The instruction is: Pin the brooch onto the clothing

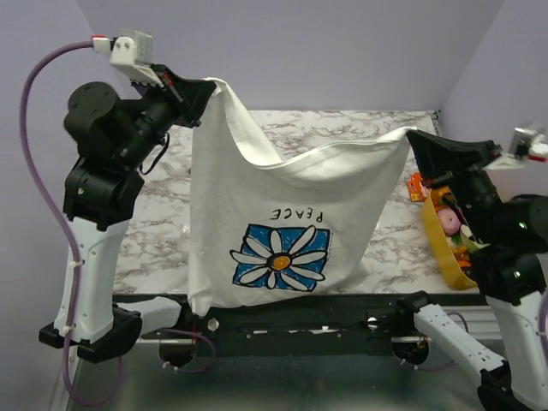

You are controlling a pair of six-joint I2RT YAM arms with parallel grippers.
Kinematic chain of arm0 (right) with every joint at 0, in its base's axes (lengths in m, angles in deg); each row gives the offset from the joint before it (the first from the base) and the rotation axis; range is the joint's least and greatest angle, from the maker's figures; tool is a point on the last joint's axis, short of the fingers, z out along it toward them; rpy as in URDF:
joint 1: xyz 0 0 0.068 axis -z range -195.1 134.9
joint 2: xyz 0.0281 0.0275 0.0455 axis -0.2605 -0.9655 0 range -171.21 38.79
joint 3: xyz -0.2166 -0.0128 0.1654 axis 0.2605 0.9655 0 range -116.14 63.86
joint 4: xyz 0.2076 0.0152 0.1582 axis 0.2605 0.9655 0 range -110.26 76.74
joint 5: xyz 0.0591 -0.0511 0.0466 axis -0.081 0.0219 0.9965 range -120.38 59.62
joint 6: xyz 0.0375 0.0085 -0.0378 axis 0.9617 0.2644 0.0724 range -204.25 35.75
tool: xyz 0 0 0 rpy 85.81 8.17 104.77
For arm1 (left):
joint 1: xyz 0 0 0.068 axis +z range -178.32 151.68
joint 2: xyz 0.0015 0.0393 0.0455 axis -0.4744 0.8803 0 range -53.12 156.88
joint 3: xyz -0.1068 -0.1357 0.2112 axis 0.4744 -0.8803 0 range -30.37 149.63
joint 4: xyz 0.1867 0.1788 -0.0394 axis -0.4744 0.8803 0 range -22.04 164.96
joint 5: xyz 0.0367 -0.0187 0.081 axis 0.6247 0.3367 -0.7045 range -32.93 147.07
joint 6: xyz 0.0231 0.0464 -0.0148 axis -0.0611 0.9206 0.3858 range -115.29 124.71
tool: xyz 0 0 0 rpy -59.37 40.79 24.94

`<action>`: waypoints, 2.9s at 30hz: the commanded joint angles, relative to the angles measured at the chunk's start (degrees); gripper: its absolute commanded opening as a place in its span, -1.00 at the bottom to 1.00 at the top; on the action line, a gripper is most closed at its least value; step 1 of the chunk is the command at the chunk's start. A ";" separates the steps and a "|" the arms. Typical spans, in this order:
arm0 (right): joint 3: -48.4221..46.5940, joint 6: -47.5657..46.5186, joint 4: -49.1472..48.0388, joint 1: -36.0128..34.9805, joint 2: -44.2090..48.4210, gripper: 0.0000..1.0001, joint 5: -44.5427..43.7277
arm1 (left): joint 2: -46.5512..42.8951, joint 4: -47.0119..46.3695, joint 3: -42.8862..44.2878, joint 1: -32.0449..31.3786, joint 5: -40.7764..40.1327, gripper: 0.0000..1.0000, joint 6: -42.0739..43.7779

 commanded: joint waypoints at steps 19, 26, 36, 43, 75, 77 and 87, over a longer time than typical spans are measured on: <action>-48.38 7.17 -8.37 11.24 -51.92 -0.99 4.21 | 36.16 -22.35 31.96 11.18 -2.80 -1.00 -11.96; -53.07 7.79 -12.50 11.33 -56.33 -0.99 8.07 | 32.53 -31.27 25.76 11.45 -8.08 -1.00 -5.11; 8.20 6.03 -24.98 11.51 -36.92 -0.99 6.76 | 6.98 -55.16 -46.87 10.57 -7.98 -1.00 -12.57; 42.34 13.84 -22.97 11.42 -21.54 -0.99 8.24 | -15.84 -50.08 -82.65 1.36 -15.53 -1.00 -14.16; 41.42 20.26 39.00 11.42 8.62 -0.99 -2.64 | -46.30 -0.85 -92.10 -13.77 -19.68 -1.00 -37.88; 40.99 20.70 39.79 11.51 8.63 -0.99 -2.91 | -46.83 0.20 -91.93 -15.53 -20.98 -1.00 -39.90; 39.84 21.85 46.38 11.51 11.17 -0.99 -4.75 | -45.95 9.17 -89.90 -23.88 -26.97 -1.00 -45.71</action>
